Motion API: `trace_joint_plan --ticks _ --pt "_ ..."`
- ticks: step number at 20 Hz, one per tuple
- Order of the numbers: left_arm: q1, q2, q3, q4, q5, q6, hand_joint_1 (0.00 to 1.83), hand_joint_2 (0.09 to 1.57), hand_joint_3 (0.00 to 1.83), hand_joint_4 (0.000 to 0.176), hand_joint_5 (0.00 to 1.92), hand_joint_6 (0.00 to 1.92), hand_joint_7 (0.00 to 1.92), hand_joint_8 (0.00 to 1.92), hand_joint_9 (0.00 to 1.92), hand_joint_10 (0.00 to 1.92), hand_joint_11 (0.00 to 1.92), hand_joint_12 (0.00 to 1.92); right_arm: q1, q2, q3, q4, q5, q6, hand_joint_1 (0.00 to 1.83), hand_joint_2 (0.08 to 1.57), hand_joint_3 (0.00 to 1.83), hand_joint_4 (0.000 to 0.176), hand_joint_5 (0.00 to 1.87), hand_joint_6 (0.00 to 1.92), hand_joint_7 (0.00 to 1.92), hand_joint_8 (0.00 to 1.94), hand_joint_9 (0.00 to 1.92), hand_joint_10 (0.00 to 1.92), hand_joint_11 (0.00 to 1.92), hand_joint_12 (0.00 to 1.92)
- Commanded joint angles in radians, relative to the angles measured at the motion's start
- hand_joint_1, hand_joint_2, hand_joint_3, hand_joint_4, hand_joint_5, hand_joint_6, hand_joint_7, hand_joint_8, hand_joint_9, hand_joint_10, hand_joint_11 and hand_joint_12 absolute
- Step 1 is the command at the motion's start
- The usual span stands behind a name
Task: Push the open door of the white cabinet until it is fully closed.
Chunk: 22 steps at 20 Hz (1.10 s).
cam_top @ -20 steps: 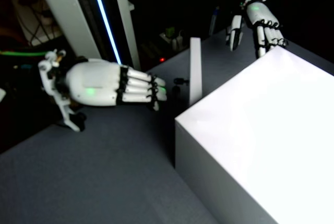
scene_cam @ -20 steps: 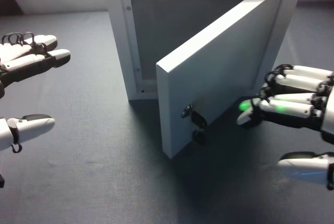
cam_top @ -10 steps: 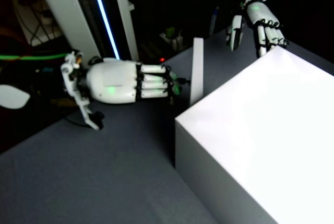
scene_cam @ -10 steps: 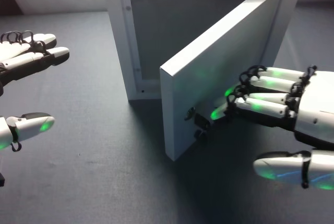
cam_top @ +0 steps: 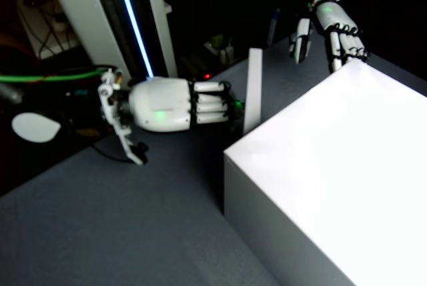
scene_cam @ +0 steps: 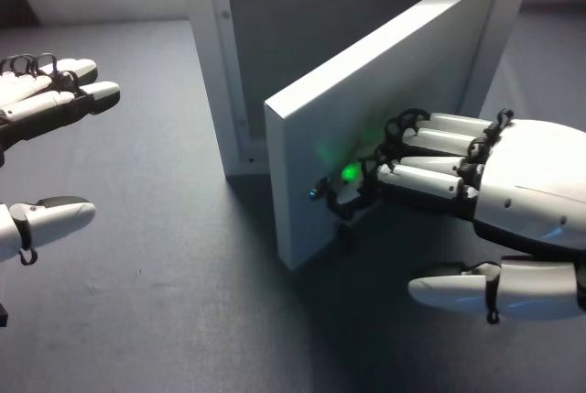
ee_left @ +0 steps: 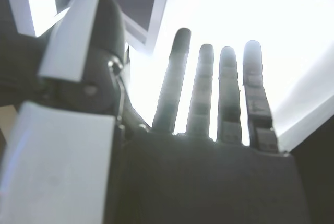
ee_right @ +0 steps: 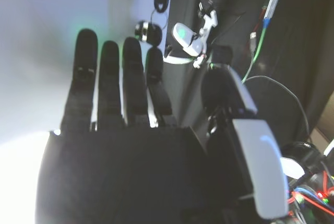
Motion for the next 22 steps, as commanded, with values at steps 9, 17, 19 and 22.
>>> trace_joint_plan --ticks 9,17,19,22 --pt "0.002 -0.001 0.006 -0.035 -0.133 -0.006 0.54 1.26 0.0 0.0 0.24 0.0 0.05 0.0 0.05 0.0 0.0 0.52 0.055 -0.071 0.047 0.026 0.069 0.001 0.3 1.39 0.0 0.0 0.18 0.12 0.25 0.0 0.1 0.18 0.0 0.66" --pt "0.016 0.0 0.004 -0.056 -0.151 -0.006 0.52 1.27 0.0 0.0 0.21 0.0 0.04 0.0 0.03 0.0 0.0 0.44 0.07 -0.115 0.078 0.083 0.06 -0.021 0.25 1.37 0.0 0.0 0.11 0.0 0.2 0.0 0.16 0.05 0.0 0.57" --pt "0.017 0.0 0.004 -0.056 -0.153 -0.005 0.53 1.27 0.0 0.0 0.21 0.0 0.04 0.0 0.03 0.0 0.0 0.43 0.072 -0.115 0.078 0.094 0.061 -0.03 0.25 1.38 0.0 0.0 0.12 0.0 0.18 0.0 0.16 0.02 0.0 0.46" --pt "0.017 0.0 0.003 -0.059 -0.155 -0.004 0.53 1.27 0.0 0.0 0.22 0.0 0.04 0.0 0.03 0.0 0.0 0.43 0.073 -0.116 0.078 0.112 0.061 -0.046 0.28 1.37 0.0 0.0 0.08 0.0 0.09 0.0 0.12 0.0 0.0 0.34"
